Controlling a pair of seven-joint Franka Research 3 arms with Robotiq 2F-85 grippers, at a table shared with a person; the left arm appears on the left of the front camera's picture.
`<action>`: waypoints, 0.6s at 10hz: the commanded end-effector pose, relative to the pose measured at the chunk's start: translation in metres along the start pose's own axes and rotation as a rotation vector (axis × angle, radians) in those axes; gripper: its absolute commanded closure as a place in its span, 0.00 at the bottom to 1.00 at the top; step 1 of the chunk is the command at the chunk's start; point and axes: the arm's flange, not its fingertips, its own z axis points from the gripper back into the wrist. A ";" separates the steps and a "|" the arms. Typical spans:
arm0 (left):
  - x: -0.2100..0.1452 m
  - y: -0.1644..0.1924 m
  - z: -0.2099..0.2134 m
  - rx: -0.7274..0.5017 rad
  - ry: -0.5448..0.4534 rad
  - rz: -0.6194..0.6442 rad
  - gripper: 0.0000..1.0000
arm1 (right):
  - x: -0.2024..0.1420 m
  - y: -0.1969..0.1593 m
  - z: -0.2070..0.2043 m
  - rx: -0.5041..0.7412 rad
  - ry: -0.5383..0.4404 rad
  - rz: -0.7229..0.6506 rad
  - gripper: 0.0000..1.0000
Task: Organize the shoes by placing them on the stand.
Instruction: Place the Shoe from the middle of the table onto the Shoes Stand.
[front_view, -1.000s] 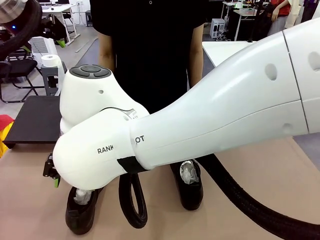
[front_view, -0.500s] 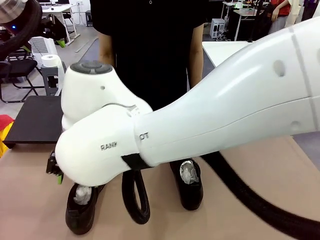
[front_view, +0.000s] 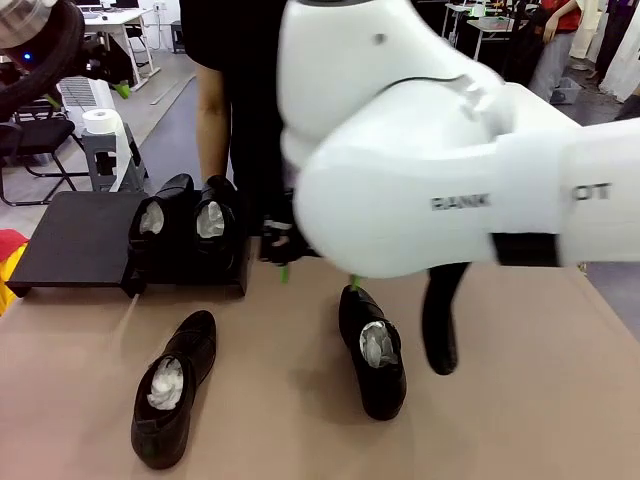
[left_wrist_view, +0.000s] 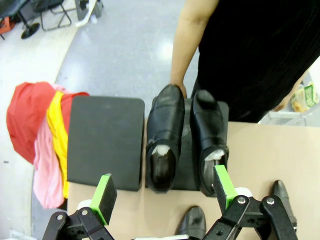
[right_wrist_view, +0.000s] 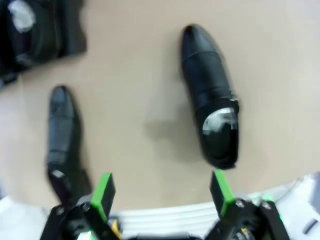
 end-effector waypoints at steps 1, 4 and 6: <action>-0.024 -0.015 0.017 0.035 0.091 0.073 0.00 | 0.002 -0.036 -0.010 0.060 0.019 -0.122 0.00; -0.060 -0.037 0.044 0.068 0.257 0.125 0.00 | 0.008 -0.022 -0.005 0.001 0.012 -0.062 0.00; -0.117 -0.024 0.028 0.022 0.389 0.203 0.00 | 0.008 -0.022 -0.005 0.001 0.012 -0.062 0.00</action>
